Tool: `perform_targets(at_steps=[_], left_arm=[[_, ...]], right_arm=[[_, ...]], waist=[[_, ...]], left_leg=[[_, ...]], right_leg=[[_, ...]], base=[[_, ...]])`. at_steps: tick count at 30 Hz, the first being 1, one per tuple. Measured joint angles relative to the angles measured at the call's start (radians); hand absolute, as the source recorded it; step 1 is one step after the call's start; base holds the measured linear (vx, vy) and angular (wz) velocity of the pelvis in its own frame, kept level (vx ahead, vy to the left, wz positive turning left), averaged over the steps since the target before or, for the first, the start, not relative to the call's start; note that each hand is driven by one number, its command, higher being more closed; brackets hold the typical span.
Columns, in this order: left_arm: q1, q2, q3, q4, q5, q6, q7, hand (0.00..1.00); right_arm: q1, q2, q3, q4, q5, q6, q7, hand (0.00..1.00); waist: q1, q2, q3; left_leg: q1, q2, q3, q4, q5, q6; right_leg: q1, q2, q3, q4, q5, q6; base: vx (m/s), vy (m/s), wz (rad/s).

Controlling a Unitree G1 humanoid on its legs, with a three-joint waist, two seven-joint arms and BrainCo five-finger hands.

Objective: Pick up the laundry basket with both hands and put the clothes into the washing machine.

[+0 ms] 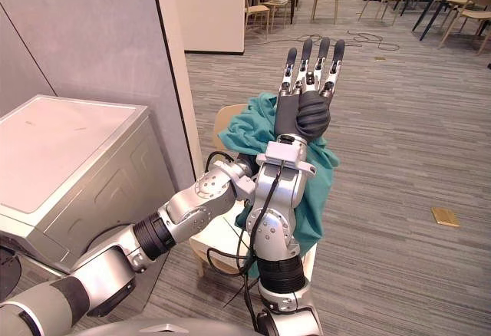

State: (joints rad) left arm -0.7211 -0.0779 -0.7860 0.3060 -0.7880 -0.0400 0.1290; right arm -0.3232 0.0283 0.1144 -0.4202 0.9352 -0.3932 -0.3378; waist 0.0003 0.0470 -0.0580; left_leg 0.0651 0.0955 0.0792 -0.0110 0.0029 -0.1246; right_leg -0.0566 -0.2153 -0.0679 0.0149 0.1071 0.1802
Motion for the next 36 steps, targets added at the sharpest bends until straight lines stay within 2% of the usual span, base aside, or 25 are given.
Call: perform_targets(at_steps=[11,12,15,18,21,24,31,34,36], left_arm=[[0.055,-0.023,0.028,-0.002,-0.018,0.0,0.004,1.0],[0.07,-0.024,0.05,-0.002,-0.018,0.0,0.011,1.0],[0.096,-0.021,0.105,-0.002,-0.013,0.0,0.019,1.0],[0.129,-0.015,0.226,-0.002,0.003,-0.011,0.039,1.0],[0.166,0.033,0.375,0.004,0.035,-0.034,0.058,1.0],[0.209,0.074,0.479,0.032,0.078,-0.042,0.077,1.0],[0.306,0.117,0.661,0.032,0.086,-0.048,0.092,1.0],[0.343,0.118,0.735,-0.065,0.087,-0.054,0.105,1.0],[0.395,0.119,0.793,-0.205,0.087,-0.074,0.106,1.0]], right_arm=[[0.026,0.001,-0.001,0.006,-0.001,0.004,0.0,1.0],[0.038,0.001,-0.003,0.006,-0.001,0.005,0.0,0.0],[0.059,-0.001,-0.022,0.006,-0.004,0.006,-0.001,0.0],[0.119,-0.012,-0.067,0.005,-0.039,0.01,-0.002,0.0],[0.194,-0.046,-0.13,0.0,-0.039,0.023,-0.008,0.0],[0.209,-0.064,-0.187,-0.016,-0.039,0.028,-0.01,0.0],[0.245,-0.1,-0.329,-0.073,-0.046,0.03,0.001,0.0],[0.297,-0.098,-0.368,-0.073,-0.078,0.042,0.009,0.0],[0.355,-0.096,-0.405,-0.073,-0.079,0.055,0.014,0.0]], waist=[[0.0,-0.004,0.003],[0.0,-0.005,0.003],[0.0,-0.005,0.004],[0.0,-0.009,0.006],[-0.008,-0.017,0.012],[-0.01,-0.023,0.016],[-0.026,-0.041,0.028],[-0.026,-0.041,0.029],[-0.025,-0.041,0.029]], left_leg=[[0.005,0.0,0.0,0.0,-0.001,0.001],[0.006,0.0,0.001,0.0,-0.002,0.001],[0.006,0.0,0.001,0.0,-0.002,0.001],[0.007,0.001,0.002,0.0,-0.005,0.001],[0.011,0.001,0.01,0.001,-0.01,0.001],[0.015,0.001,0.035,0.003,-0.017,0.001],[0.02,0.001,0.05,0.008,-0.029,-0.002],[0.022,0.001,0.054,0.01,-0.037,0.0],[0.024,0.001,0.055,0.01,-0.042,0.001]], right_leg=[[0.0,0.0,0.001,0.008,-0.012,-0.003],[0.0,0.0,0.001,0.009,-0.012,-0.002],[0.0,0.0,0.002,0.01,-0.013,-0.002],[0.0,0.0,0.003,0.01,-0.013,-0.002],[-0.001,0.001,0.01,0.01,-0.013,-0.002],[-0.015,0.005,0.036,0.008,-0.009,-0.006],[-0.015,0.009,0.056,0.0,0.001,-0.002],[-0.014,0.01,0.057,0.0,0.001,-0.002],[-0.014,0.01,0.057,0.0,0.001,-0.002]], base=[[0.0,0.0,0.0],[0.0,0.0,0.0],[0.0,0.0,0.0],[0.0,0.0,0.0],[0.0,0.0,-0.07],[-0.01,0.003,-0.21],[0.01,0.004,-0.09],[0.02,0.005,-0.04],[0.01,0.001,-0.02]])
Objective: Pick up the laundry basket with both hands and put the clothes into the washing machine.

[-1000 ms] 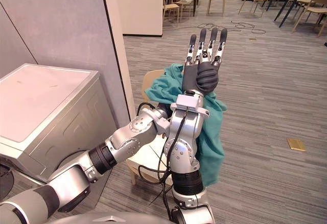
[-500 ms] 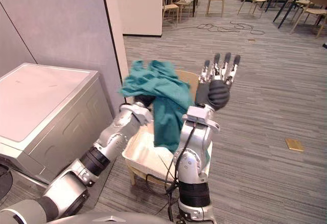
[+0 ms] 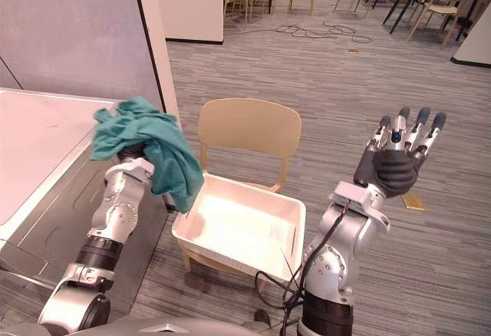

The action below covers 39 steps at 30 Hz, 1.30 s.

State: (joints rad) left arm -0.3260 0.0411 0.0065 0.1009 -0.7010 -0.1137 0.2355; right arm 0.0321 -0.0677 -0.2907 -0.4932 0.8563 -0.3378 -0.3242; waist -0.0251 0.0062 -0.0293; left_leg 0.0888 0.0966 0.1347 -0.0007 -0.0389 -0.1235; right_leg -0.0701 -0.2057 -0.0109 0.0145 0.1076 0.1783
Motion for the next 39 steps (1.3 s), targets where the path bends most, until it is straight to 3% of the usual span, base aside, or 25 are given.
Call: perform_targets(at_steps=[5,10,14,21,25,30,33,36,39], left_arm=[[0.103,0.035,0.149,-0.234,0.008,-0.05,-0.007,1.0],[0.254,0.057,0.365,-0.451,0.007,-0.116,-0.035,1.0],[0.422,0.05,0.575,-0.591,0.011,-0.176,-0.047,1.0],[0.655,-0.032,0.833,-0.621,0.019,-0.208,-0.042,1.0],[0.669,-0.06,0.948,-0.422,0.018,-0.227,-0.017,1.0],[0.629,-0.11,0.974,0.073,-0.036,-0.212,-0.027,1.0],[0.582,-0.124,0.967,0.447,-0.083,-0.132,-0.067,1.0],[0.555,-0.133,0.919,0.645,-0.079,-0.063,-0.107,1.0],[0.529,-0.138,0.858,0.724,-0.078,-0.036,-0.138,1.0]], right_arm=[[0.09,0.003,-0.087,0.001,-0.005,0.022,0.024,0.0],[0.243,0.052,-0.146,0.059,-0.079,0.067,0.084,0.0],[0.412,0.16,-0.176,0.194,-0.072,0.128,0.155,0.0],[0.49,0.167,-0.289,0.625,-0.057,0.187,0.222,0.0],[0.488,0.165,-0.323,0.957,-0.059,0.238,0.279,0.0],[0.427,0.149,-0.359,1.314,-0.083,0.278,0.299,0.0],[0.374,0.15,-0.332,1.422,-0.12,0.288,0.293,0.0],[0.331,0.144,-0.227,1.424,-0.162,0.293,0.291,0.0],[0.302,0.116,-0.124,1.423,-0.199,0.28,0.292,0.0]], waist=[[0.0,0.008,0.004],[0.004,0.019,0.01],[0.014,0.031,0.01],[0.035,0.035,0.002],[0.047,0.037,-0.009],[0.056,0.032,-0.012],[0.054,0.015,-0.014],[0.052,0.002,-0.018],[0.052,-0.011,-0.008]], left_leg=[[0.003,0.001,0.0,0.021,-0.016,0.002],[0.013,0.005,-0.001,0.036,-0.035,0.004],[0.015,0.008,-0.007,0.038,-0.036,0.004],[0.018,0.019,-0.03,0.054,-0.059,0.009],[0.016,0.024,-0.038,0.055,-0.06,0.008],[0.015,0.023,-0.038,0.056,-0.059,0.009],[0.013,0.024,-0.038,0.068,-0.064,0.012],[0.015,0.024,-0.038,0.07,-0.064,0.012],[0.021,0.025,-0.049,0.072,-0.063,0.012]], right_leg=[[0.012,0.0,0.0,0.003,-0.008,-0.001],[0.035,0.0,-0.006,0.009,-0.031,-0.01],[0.038,-0.003,-0.025,0.029,-0.047,-0.011],[0.059,-0.005,-0.061,0.062,-0.083,-0.012],[0.068,-0.004,-0.08,0.064,-0.088,-0.011],[0.07,-0.004,-0.083,0.068,-0.088,-0.011],[0.069,-0.004,-0.082,0.075,-0.089,-0.01],[0.07,-0.005,-0.082,0.078,-0.091,-0.013],[0.069,-0.008,-0.087,0.116,-0.113,-0.013]], base=[[-0.01,0.0,0.0],[-0.03,0.0,0.02],[0.0,-0.009,0.07],[0.0,-0.014,0.15],[0.0,-0.013,0.1],[0.0,-0.001,0.01],[0.0,0.0,0.0],[0.0,0.0,0.0],[-0.01,-0.009,0.08]])
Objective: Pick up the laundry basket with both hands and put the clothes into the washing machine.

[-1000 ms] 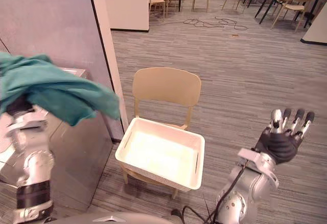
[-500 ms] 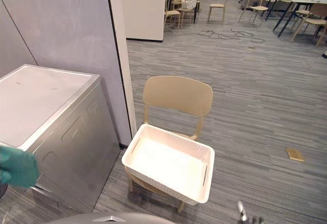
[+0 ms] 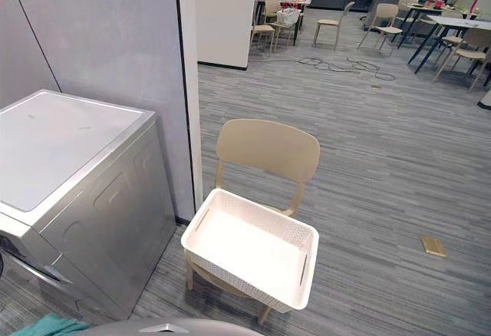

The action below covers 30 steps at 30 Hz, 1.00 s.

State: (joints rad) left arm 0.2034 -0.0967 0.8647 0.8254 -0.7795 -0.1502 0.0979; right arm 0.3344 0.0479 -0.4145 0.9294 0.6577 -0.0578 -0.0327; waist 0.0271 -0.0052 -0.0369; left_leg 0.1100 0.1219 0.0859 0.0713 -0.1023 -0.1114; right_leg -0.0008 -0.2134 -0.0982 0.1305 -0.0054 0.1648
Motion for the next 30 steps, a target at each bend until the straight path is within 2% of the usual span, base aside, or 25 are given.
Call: perform_targets(at_steps=[1,4,7,8,10,11,12,13,15,16,17,18,19,20,21,22,23,24,26,28,30], left_arm=[[-0.005,-0.001,-0.015,0.009,0.001,0.0,-0.006,1.0],[-0.029,-0.007,-0.133,0.022,0.028,0.006,-0.026,1.0],[-0.07,-0.009,-0.253,0.03,0.059,0.015,-0.046,1.0],[-0.075,-0.009,-0.27,0.034,0.063,0.018,-0.047,1.0],[-0.084,-0.01,-0.279,0.052,0.066,0.019,-0.047,1.0],[-0.082,-0.01,-0.279,0.057,0.066,0.022,-0.045,1.0],[-0.082,-0.01,-0.278,0.056,0.066,0.02,-0.044,1.0],[-0.093,-0.002,-0.279,0.052,0.063,0.02,-0.045,1.0],[-0.094,-0.002,-0.28,0.05,0.047,0.022,-0.047,1.0],[-0.094,-0.002,-0.279,0.048,0.037,0.022,-0.049,1.0],[-0.098,-0.001,-0.282,0.049,0.023,0.022,-0.054,1.0],[-0.101,0.0,-0.296,0.05,0.011,0.025,-0.06,1.0],[-0.103,0.0,-0.303,0.05,-0.002,0.027,-0.063,1.0],[-0.112,-0.001,-0.314,0.048,-0.02,0.027,-0.067,1.0],[-0.115,0.013,-0.323,0.045,-0.037,0.026,-0.068,1.0],[-0.108,0.021,-0.33,0.036,-0.044,0.025,-0.068,1.0],[-0.1,0.041,-0.352,0.011,-0.044,0.025,-0.066,1.0],[-0.098,0.056,-0.385,-0.029,-0.044,0.023,-0.066,1.0],[-0.099,0.08,-0.438,-0.1,-0.044,0.016,-0.065,1.0],[-0.108,0.115,-0.484,-0.156,-0.044,0.001,-0.064,1.0],[-0.108,0.135,-0.523,-0.193,-0.035,-0.009,-0.06,1.0]], right_arm=[[-0.004,-0.005,0.017,0.001,-0.017,-0.005,0.0,0.0],[-0.032,-0.051,0.111,0.011,-0.167,-0.007,0.0,0.0],[-0.077,-0.11,0.198,0.042,-0.31,0.002,-0.002,0.0],[-0.088,-0.12,0.212,0.044,-0.313,0.002,-0.002,0.0],[-0.127,-0.135,0.211,0.07,-0.309,0.001,-0.002,0.0],[-0.141,-0.137,0.203,0.07,-0.296,-0.002,-0.005,0.0],[-0.137,-0.135,0.2,0.07,-0.289,-0.005,-0.01,0.0],[-0.137,-0.131,0.196,0.075,-0.275,-0.007,-0.021,0.0],[-0.141,-0.121,0.119,0.1,-0.254,-0.005,-0.035,0.0],[-0.141,-0.114,0.1,0.11,-0.25,-0.005,-0.039,0.0],[-0.138,-0.096,0.048,0.116,-0.234,-0.004,-0.042,0.0],[-0.138,-0.084,0.002,0.121,-0.218,-0.004,-0.042,0.0],[-0.14,-0.081,-0.012,0.125,-0.209,-0.004,-0.043,0.0],[-0.159,-0.074,-0.048,0.147,-0.169,-0.003,-0.042,0.0],[-0.168,-0.044,-0.083,0.162,-0.128,0.004,-0.041,0.0],[-0.169,-0.036,-0.083,0.167,-0.108,0.006,-0.041,0.0],[-0.182,-0.024,-0.079,0.178,-0.092,0.013,-0.042,0.0],[-0.189,-0.024,-0.076,0.184,-0.073,0.014,-0.044,0.0],[-0.196,-0.029,-0.062,0.185,-0.061,0.014,-0.046,0.0],[-0.223,-0.03,-0.036,0.186,-0.04,0.014,-0.065,0.0],[-0.235,-0.041,0.004,0.185,-0.032,0.012,-0.076,0.0]], waist=[[-0.001,-0.002,0.005],[0.001,-0.015,0.05],[0.008,-0.017,0.064],[0.009,-0.017,0.069],[0.006,-0.011,0.099],[0.005,-0.01,0.109],[0.001,-0.024,0.101],[-0.008,-0.028,0.118],[-0.008,-0.013,0.117],[-0.012,-0.013,0.117],[-0.023,-0.013,0.117],[-0.027,-0.013,0.117],[-0.027,-0.012,0.117],[-0.026,-0.013,0.12],[-0.025,-0.032,0.124],[-0.025,-0.044,0.117],[-0.017,-0.065,0.119],[0.001,-0.066,0.119],[0.018,-0.065,0.118],[0.027,-0.06,0.116],[0.026,-0.053,0.113]], left_leg=[[0.001,0.0,-0.006,0.003,0.0,0.0],[-0.012,-0.002,-0.068,0.042,0.004,-0.008],[-0.098,0.0,-0.165,0.051,0.029,-0.017],[-0.118,0.001,-0.182,0.039,0.046,-0.015],[-0.131,0.004,-0.187,0.006,0.075,0.013],[-0.136,0.024,-0.146,-0.03,0.072,0.045],[-0.135,0.038,-0.105,-0.042,0.062,0.043],[-0.174,0.066,-0.041,0.045,0.048,0.049],[-0.212,0.152,0.048,0.207,0.035,0.064],[-0.21,0.181,0.071,0.227,0.031,0.07],[-0.206,0.232,0.086,0.248,0.031,0.073],[-0.188,0.27,0.078,0.244,0.041,0.079],[-0.175,0.276,0.072,0.231,0.032,0.053],[-0.163,0.244,0.055,0.22,-0.024,-0.044],[-0.176,0.217,0.051,0.242,-0.044,-0.121],[-0.189,0.211,0.053,0.264,-0.062,-0.136],[-0.221,0.203,0.053,0.331,-0.105,-0.128],[-0.27,0.203,0.045,0.421,-0.163,-0.122],[-0.351,0.195,0.022,0.537,-0.233,-0.101],[-0.431,0.185,-0.01,0.614,-0.262,-0.087],[-0.469,0.163,-0.039,0.633,-0.267,-0.07]], right_leg=[[0.0,-0.002,-0.005,0.017,-0.011,-0.001],[-0.001,-0.019,-0.055,0.128,-0.081,-0.006],[-0.056,-0.029,-0.134,0.211,-0.136,-0.025],[-0.078,-0.033,-0.154,0.236,-0.151,-0.027],[-0.105,-0.049,-0.185,0.285,-0.18,-0.031],[-0.11,-0.056,-0.214,0.28,-0.174,-0.047],[-0.106,-0.069,-0.226,0.264,-0.168,-0.054],[-0.104,-0.091,-0.255,0.259,-0.159,-0.058],[-0.098,-0.103,-0.295,0.262,-0.137,-0.045],[-0.093,-0.106,-0.304,0.265,-0.135,-0.041],[-0.082,-0.118,-0.326,0.269,-0.128,-0.03],[-0.083,-0.131,-0.33,0.276,-0.117,-0.01],[-0.085,-0.136,-0.328,0.276,-0.108,0.004],[-0.081,-0.146,-0.319,0.256,-0.077,0.021],[-0.068,-0.153,-0.297,0.195,-0.032,0.012],[-0.057,-0.155,-0.291,0.159,-0.002,0.012],[-0.027,-0.157,-0.289,0.09,0.061,0.01],[-0.007,-0.153,-0.293,0.031,0.113,0.008],[0.006,-0.153,-0.305,-0.027,0.129,0.001],[-0.005,-0.153,-0.322,-0.05,0.128,-0.023],[-0.002,-0.145,-0.315,-0.06,0.091,-0.136]], base=[[-0.01,-0.034,0.33],[-0.04,-0.074,0.63],[-0.08,-0.111,0.78],[-0.1,-0.175,0.8],[-0.08,-0.158,0.58],[-0.06,-0.083,0.49],[0.0,-0.048,0.7],[0.04,0.003,0.62],[0.03,0.038,0.54],[0.02,0.12,0.53],[0.03,0.212,0.53],[0.03,0.268,0.47],[0.02,0.385,0.27],[-0.03,0.518,0.12],[-0.04,0.528,0.08],[-0.09,0.505,-0.03],[-0.12,0.422,-0.09],[-0.11,0.334,-0.08],[-0.13,0.294,0.07],[-0.13,0.259,0.32],[-0.07,0.129,0.55]])
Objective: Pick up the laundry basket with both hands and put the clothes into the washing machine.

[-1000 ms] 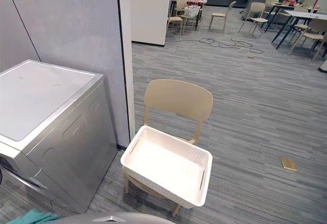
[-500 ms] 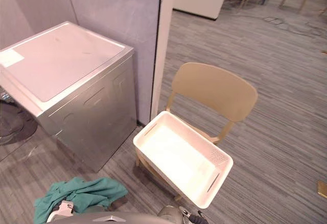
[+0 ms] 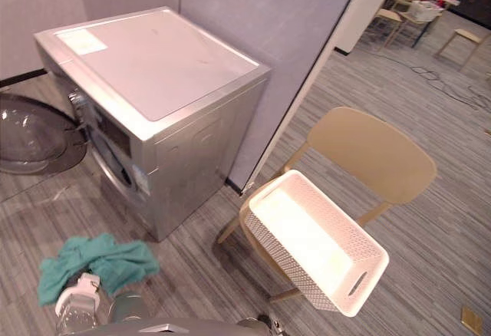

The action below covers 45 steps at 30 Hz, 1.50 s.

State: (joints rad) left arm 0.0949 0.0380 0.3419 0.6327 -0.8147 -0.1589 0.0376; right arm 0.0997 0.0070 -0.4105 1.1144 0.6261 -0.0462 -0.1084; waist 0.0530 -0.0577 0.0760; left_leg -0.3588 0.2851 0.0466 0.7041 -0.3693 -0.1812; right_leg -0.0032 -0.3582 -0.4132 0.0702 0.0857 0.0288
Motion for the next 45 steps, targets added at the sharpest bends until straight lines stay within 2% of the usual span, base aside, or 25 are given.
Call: perform_targets(at_steps=[1,2,5,7,9,11,14,16,18,20,22,23,27,29,30,31,32,33,34,36,38,39,41,44,45], left_arm=[[0.004,0.0,-0.014,-0.003,0.038,-0.001,0.0,1.0],[0.012,-0.002,-0.037,-0.004,0.063,0.0,-0.002,1.0],[0.041,-0.024,-0.051,0.006,0.111,0.004,-0.009,1.0],[0.072,-0.042,-0.065,0.011,0.152,0.016,-0.009,1.0],[0.067,-0.069,-0.096,0.058,0.205,0.025,-0.01,1.0],[0.056,-0.086,-0.129,0.074,0.233,0.034,-0.013,1.0],[0.046,-0.107,-0.205,0.091,0.25,0.052,-0.029,1.0],[0.053,-0.108,-0.224,0.064,0.252,0.052,-0.029,1.0],[0.05,-0.115,-0.221,0.019,0.255,0.051,-0.03,1.0],[0.059,-0.116,-0.203,0.002,0.26,0.045,-0.029,1.0],[0.054,-0.114,-0.184,0.002,0.259,0.042,-0.024,1.0],[0.056,-0.113,-0.185,0.006,0.257,0.043,-0.02,1.0],[0.041,-0.106,-0.197,0.008,0.239,0.04,0.009,1.0],[0.034,-0.104,-0.214,0.009,0.229,0.04,0.024,1.0],[0.033,-0.1,-0.239,0.015,0.229,0.038,0.025,1.0],[0.027,-0.089,-0.256,0.027,0.229,0.038,0.024,1.0],[0.005,-0.061,-0.274,0.071,0.23,0.038,0.026,1.0],[-0.013,-0.033,-0.278,0.105,0.23,0.038,0.027,1.0],[-0.015,-0.018,-0.286,0.106,0.23,0.038,0.027,1.0],[-0.035,0.02,-0.321,0.104,0.23,0.038,0.023,1.0],[-0.052,0.048,-0.331,0.097,0.24,0.037,0.021,1.0],[-0.06,0.062,-0.331,0.091,0.252,0.032,0.022,1.0],[-0.062,0.071,-0.326,0.085,0.259,0.025,0.023,1.0],[-0.061,0.065,-0.325,0.084,0.259,0.019,0.024,1.0],[-0.063,0.058,-0.324,0.091,0.262,0.018,0.023,1.0]], right_arm=[[0.0,-0.01,0.003,-0.003,0.004,0.001,-0.002,0.0],[0.001,-0.008,-0.007,-0.009,0.005,0.002,-0.001,0.0],[0.009,0.012,-0.056,-0.038,0.01,-0.002,0.013,0.0],[0.005,0.023,-0.073,-0.037,0.018,-0.015,0.028,0.0],[0.007,0.029,-0.063,-0.038,0.036,-0.02,0.038,0.0],[0.004,0.025,-0.06,-0.038,0.037,-0.02,0.037,0.0],[0.013,0.004,-0.017,-0.038,0.035,-0.021,0.035,0.0],[0.016,-0.016,0.03,-0.037,0.003,-0.017,0.035,0.0],[0.009,-0.035,0.046,-0.044,-0.006,-0.018,0.034,0.0],[-0.001,-0.04,0.051,-0.056,-0.006,-0.021,0.032,0.0],[-0.013,-0.03,0.055,-0.078,-0.004,-0.026,0.03,0.0],[-0.017,-0.028,0.061,-0.078,0.002,-0.034,0.028,0.0],[-0.043,-0.023,0.073,-0.042,0.006,-0.037,0.011,0.0],[-0.046,-0.029,0.059,-0.013,0.006,-0.037,-0.002,0.0],[-0.046,-0.037,0.036,0.018,0.006,-0.036,-0.007,0.0],[-0.046,-0.035,0.026,0.038,0.007,-0.036,-0.007,0.0],[-0.048,-0.017,-0.012,0.094,0.005,-0.041,-0.01,0.0],[-0.072,-0.024,-0.07,0.125,0.006,-0.034,-0.009,0.0],[-0.079,-0.023,-0.084,0.129,0.006,-0.03,-0.01,0.0],[-0.09,-0.018,-0.114,0.118,0.006,-0.034,-0.01,0.0],[-0.106,-0.027,-0.1,0.089,-0.019,-0.033,-0.01,0.0],[-0.105,-0.026,-0.072,0.065,-0.047,-0.03,-0.009,0.0],[-0.101,-0.026,-0.021,0.025,-0.055,-0.011,-0.008,0.0],[-0.083,-0.014,0.047,-0.04,-0.055,-0.013,0.0,0.0],[-0.085,-0.006,0.069,-0.049,-0.05,-0.018,0.012,0.0]], waist=[[-0.001,0.019,-0.011],[-0.007,0.024,-0.017],[-0.015,0.028,-0.027],[-0.014,0.018,-0.04],[-0.019,0.008,-0.05],[-0.02,-0.003,-0.06],[-0.028,0.019,-0.062],[-0.026,0.037,-0.052],[-0.019,0.067,-0.039],[-0.003,0.078,-0.049],[-0.004,0.063,-0.041],[-0.005,0.062,-0.04],[-0.037,0.029,-0.036],[-0.048,0.025,-0.033],[-0.048,0.03,-0.033],[-0.048,0.024,-0.034],[-0.057,-0.007,-0.041],[-0.065,-0.002,-0.042],[-0.063,-0.002,-0.043],[-0.062,-0.002,-0.046],[-0.066,0.024,-0.054],[-0.063,0.035,-0.055],[-0.053,0.039,-0.057],[-0.056,0.055,-0.063],[-0.057,0.053,-0.065]], left_leg=[[-0.015,-0.016,-0.029,-0.004,0.005,0.015],[-0.012,-0.043,-0.051,-0.022,0.014,0.031],[0.015,-0.066,-0.083,-0.065,0.04,0.046],[0.054,-0.064,-0.075,-0.117,0.059,0.035],[0.103,-0.061,-0.064,-0.224,0.1,0.021],[0.13,-0.062,-0.064,-0.295,0.145,0.011],[0.2,-0.061,-0.065,-0.374,0.209,0.029],[0.193,-0.058,-0.078,-0.275,0.22,0.028],[0.095,-0.056,-0.124,-0.023,0.255,-0.033],[0.039,-0.052,-0.125,0.058,0.271,-0.036],[0.023,-0.036,-0.085,0.062,0.25,0.003],[0.024,-0.005,-0.045,0.035,0.21,0.065],[-0.005,0.024,-0.08,-0.177,0.191,0.094],[-0.044,0.029,-0.135,-0.221,0.192,0.089],[-0.065,0.035,-0.154,-0.227,0.21,0.051],[-0.08,0.02,-0.126,-0.173,0.231,-0.057],[-0.123,-0.038,-0.1,-0.051,0.16,-0.046],[-0.171,-0.056,-0.092,0.048,0.111,-0.045],[-0.178,-0.062,-0.08,0.064,0.094,-0.028],[-0.186,-0.076,-0.03,0.068,0.069,0.026],[-0.178,-0.074,0.032,0.019,0.077,0.097],[-0.153,-0.075,0.065,-0.029,0.091,0.121],[-0.073,-0.097,0.111,-0.131,0.118,0.15],[0.036,-0.134,0.144,-0.286,0.166,0.177],[0.088,-0.162,0.159,-0.367,0.19,0.193]], right_leg=[[0.0,0.036,0.065,0.006,-0.103,-0.106],[-0.002,0.062,0.152,0.025,-0.22,-0.168],[-0.056,0.187,0.333,0.188,-0.275,-0.067],[-0.104,0.233,0.375,0.253,-0.277,0.052],[-0.109,0.276,0.425,0.235,-0.296,0.079],[-0.099,0.284,0.437,0.222,-0.285,0.102],[-0.061,0.296,0.453,0.228,-0.286,0.068],[-0.006,0.3,0.452,0.23,-0.286,0.068],[0.045,0.305,0.442,0.235,-0.304,0.045],[0.044,0.29,0.451,0.24,-0.338,0.042],[0.037,0.262,0.455,0.228,-0.351,0.057],[0.03,0.252,0.455,0.229,-0.35,0.059],[-0.009,0.154,0.456,0.234,-0.397,0.117],[-0.002,0.095,0.461,0.231,-0.425,0.164],[0.022,0.056,0.462,0.212,-0.438,0.186],[0.043,0.028,0.462,0.192,-0.442,0.188],[0.071,-0.03,0.501,0.144,-0.37,0.181],[0.059,-0.042,0.549,0.119,-0.208,0.187],[0.041,-0.045,0.563,0.118,-0.146,0.179],[-0.014,-0.062,0.565,0.093,0.092,0.138],[-0.083,-0.06,0.552,0.07,0.324,0.042],[-0.13,-0.042,0.499,0.139,0.23,0.005],[-0.151,0.004,0.445,0.218,0.098,0.011],[-0.148,0.163,0.44,0.326,-0.113,0.028],[-0.176,0.265,0.459,0.39,-0.222,0.027]], base=[[-0.03,0.075,0.72],[0.03,0.091,1.01],[0.07,0.037,0.46],[0.15,-0.076,-0.05],[0.15,-0.168,-0.1],[0.11,-0.166,0.06],[0.15,-0.191,0.19],[0.1,-0.106,0.34],[-0.01,-0.024,0.22],[-0.02,0.042,-0.03],[0.01,0.097,0.05],[-0.02,0.053,0.05],[0.01,0.306,0.27],[0.16,0.565,0.39],[0.22,0.574,0.21],[0.34,0.721,0.21],[0.35,0.733,0.1],[0.39,0.876,-0.07],[0.35,0.859,-0.32],[0.24,0.562,-0.42],[0.22,0.52,-0.54],[0.2,0.522,-0.58],[0.13,0.364,-0.51],[0.05,0.247,-0.24],[0.01,0.164,-0.15]])
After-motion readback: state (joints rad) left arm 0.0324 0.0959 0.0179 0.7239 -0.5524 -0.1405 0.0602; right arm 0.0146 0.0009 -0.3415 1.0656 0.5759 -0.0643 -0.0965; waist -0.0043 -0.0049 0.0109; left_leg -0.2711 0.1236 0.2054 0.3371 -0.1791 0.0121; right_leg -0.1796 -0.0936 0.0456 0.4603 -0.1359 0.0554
